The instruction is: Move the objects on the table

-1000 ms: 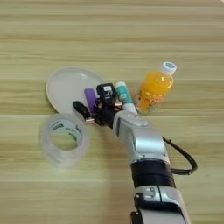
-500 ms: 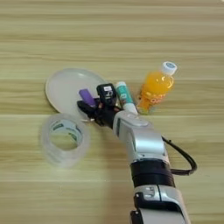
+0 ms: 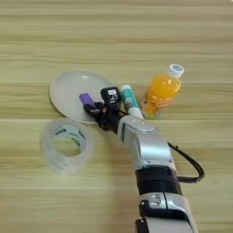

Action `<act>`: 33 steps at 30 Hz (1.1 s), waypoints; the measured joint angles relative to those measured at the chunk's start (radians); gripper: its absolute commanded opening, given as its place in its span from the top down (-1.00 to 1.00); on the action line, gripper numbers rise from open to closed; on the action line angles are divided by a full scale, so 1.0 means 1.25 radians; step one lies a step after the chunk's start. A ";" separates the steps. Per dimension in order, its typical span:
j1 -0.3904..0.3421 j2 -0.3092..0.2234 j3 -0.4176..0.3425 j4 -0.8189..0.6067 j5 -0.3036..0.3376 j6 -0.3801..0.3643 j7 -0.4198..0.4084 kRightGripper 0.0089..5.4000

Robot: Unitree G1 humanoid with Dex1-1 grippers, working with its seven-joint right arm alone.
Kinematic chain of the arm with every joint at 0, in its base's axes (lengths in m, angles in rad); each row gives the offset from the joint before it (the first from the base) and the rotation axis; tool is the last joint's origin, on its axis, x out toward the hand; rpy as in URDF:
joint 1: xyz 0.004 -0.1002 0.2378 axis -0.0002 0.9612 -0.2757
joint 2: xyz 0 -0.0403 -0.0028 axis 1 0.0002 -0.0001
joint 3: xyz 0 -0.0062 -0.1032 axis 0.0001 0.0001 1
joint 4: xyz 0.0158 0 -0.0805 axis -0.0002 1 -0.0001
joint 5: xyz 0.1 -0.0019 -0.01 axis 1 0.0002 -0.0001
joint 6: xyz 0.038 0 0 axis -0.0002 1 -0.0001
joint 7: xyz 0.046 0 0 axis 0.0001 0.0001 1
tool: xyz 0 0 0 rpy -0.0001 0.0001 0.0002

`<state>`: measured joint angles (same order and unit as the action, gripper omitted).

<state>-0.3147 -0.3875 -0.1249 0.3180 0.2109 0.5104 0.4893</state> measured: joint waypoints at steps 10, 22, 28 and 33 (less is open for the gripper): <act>0.000 0.004 -0.001 -0.033 0.001 -0.018 0.000 0.47; -0.012 0.031 0.048 -0.161 0.000 -0.016 0.015 0.47; -0.056 0.084 0.126 -0.180 -0.014 -0.018 0.021 0.47; -0.090 0.139 0.186 -0.163 -0.024 -0.023 0.035 0.47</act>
<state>-0.4272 -0.2133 0.1073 0.1138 0.1813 0.4815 0.5330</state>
